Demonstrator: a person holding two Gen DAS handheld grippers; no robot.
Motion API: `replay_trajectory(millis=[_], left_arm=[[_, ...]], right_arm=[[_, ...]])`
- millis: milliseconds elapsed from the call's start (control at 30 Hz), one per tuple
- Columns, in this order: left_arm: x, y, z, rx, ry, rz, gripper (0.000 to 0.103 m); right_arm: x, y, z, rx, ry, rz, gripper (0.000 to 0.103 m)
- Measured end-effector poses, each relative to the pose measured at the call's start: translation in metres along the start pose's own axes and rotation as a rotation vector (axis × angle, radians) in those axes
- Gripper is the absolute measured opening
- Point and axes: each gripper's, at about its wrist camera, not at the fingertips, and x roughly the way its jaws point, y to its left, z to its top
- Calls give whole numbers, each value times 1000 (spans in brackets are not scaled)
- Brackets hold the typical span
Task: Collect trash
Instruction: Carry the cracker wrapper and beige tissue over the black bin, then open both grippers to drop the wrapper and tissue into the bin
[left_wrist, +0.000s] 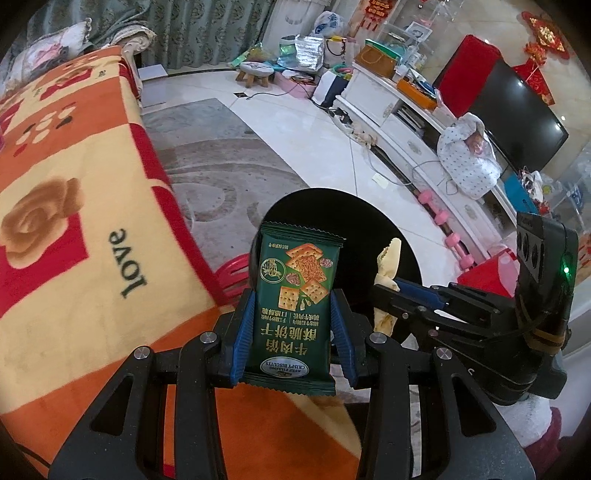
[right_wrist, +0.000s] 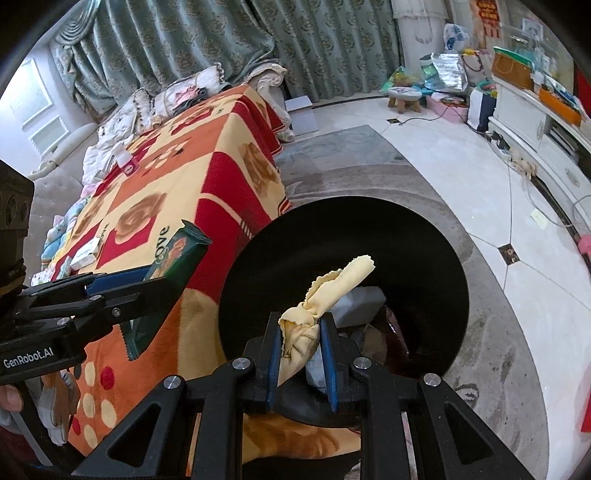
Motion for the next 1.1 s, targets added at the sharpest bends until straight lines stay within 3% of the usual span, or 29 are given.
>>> replay_trajectory(millis=[633,733,767,867,1100], left_arm=[[14,-7,10,-43,4,-89,39],[13,-7,10,-51,2,-97,45],[12,-5,10,-57,1,-100,51],[8,-2,9,-74,-1,-104,54],[-9,9,7,-85,-31,-44,54]], right_arm=[[6,-28,3,76,7,-20,18],[5,-30,3,91,11,-21,19],[5,-32,4,99,14,-23,20],[5,-34,4,121,17,-24,39],[6,-24,4,109,22,-4,40]])
